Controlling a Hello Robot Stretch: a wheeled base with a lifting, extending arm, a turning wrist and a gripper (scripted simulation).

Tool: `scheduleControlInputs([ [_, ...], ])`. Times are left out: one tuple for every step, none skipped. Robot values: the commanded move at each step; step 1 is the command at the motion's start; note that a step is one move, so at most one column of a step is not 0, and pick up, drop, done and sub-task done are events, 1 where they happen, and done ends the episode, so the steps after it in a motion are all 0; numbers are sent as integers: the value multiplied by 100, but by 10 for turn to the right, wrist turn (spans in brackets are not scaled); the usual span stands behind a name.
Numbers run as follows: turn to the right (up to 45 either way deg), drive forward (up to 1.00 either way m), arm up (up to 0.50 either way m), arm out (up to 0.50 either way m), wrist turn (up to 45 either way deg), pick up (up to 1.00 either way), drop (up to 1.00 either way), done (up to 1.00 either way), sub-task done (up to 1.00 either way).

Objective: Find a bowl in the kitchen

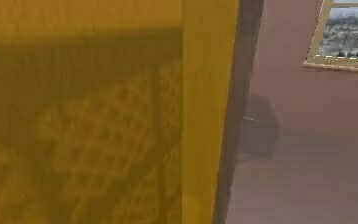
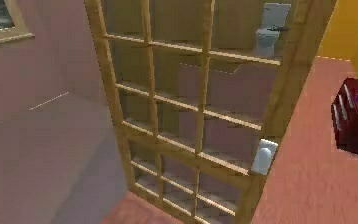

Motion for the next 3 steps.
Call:
scheduleControlInputs([
  [420, 0, 0, 0, 0, 0, 0, 0, 0],
  [0, 60, 0, 0, 0, 0, 0, 0, 0],
  [-90, 0, 0, 0, 0, 0, 0, 0, 0],
])
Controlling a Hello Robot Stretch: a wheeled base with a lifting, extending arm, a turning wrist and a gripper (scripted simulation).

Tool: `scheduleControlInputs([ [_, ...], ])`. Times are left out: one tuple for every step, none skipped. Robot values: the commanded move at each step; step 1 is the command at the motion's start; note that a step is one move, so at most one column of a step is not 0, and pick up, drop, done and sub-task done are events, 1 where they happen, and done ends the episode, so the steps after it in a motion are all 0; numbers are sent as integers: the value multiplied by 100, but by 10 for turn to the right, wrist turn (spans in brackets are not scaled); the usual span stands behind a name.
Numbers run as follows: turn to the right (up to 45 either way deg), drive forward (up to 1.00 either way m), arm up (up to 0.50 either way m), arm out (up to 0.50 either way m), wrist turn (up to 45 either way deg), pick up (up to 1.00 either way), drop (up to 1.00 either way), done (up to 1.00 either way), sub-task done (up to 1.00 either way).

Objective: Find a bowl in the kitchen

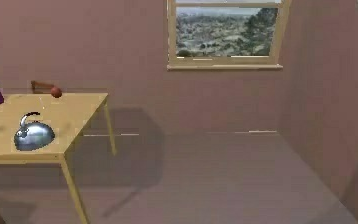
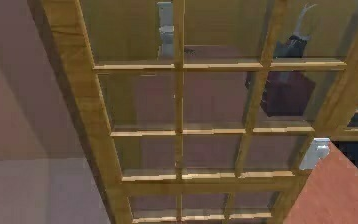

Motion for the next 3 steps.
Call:
scheduleControlInputs([
  [0, 60, 0, 0, 0, 0, 0, 0, 0],
  [-450, 0, 0, 0, 0, 0, 0, 0, 0],
  [-300, 0, 0, 0, 0, 0, 0, 0, 0],
])
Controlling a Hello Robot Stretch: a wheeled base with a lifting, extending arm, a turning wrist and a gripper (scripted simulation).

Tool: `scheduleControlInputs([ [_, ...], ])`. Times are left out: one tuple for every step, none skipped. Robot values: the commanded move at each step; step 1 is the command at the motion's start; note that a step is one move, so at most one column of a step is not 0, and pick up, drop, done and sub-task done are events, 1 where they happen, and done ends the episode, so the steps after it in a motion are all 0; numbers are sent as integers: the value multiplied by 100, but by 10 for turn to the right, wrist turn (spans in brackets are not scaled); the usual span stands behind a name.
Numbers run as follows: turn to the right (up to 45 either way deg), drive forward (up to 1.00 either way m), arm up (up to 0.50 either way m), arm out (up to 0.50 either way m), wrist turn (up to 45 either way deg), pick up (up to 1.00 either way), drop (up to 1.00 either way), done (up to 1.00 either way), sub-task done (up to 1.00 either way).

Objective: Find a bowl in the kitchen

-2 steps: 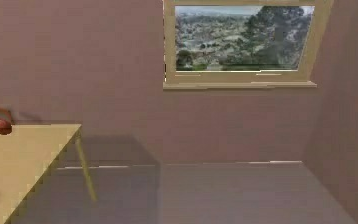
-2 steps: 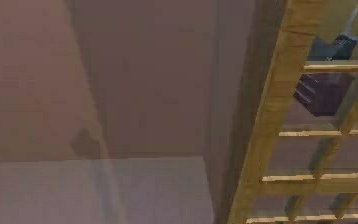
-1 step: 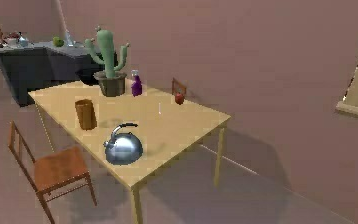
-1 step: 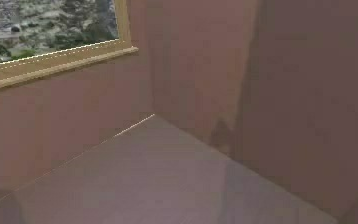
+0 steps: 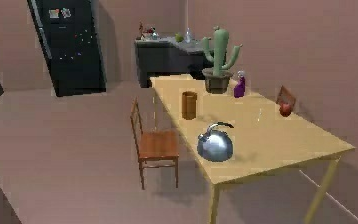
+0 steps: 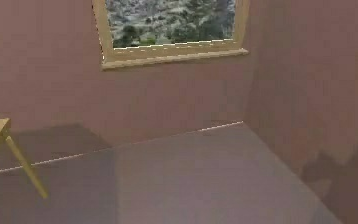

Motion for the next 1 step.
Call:
scheduleControlInputs([
  [0, 60, 0, 0, 0, 0, 0, 0, 0],
])
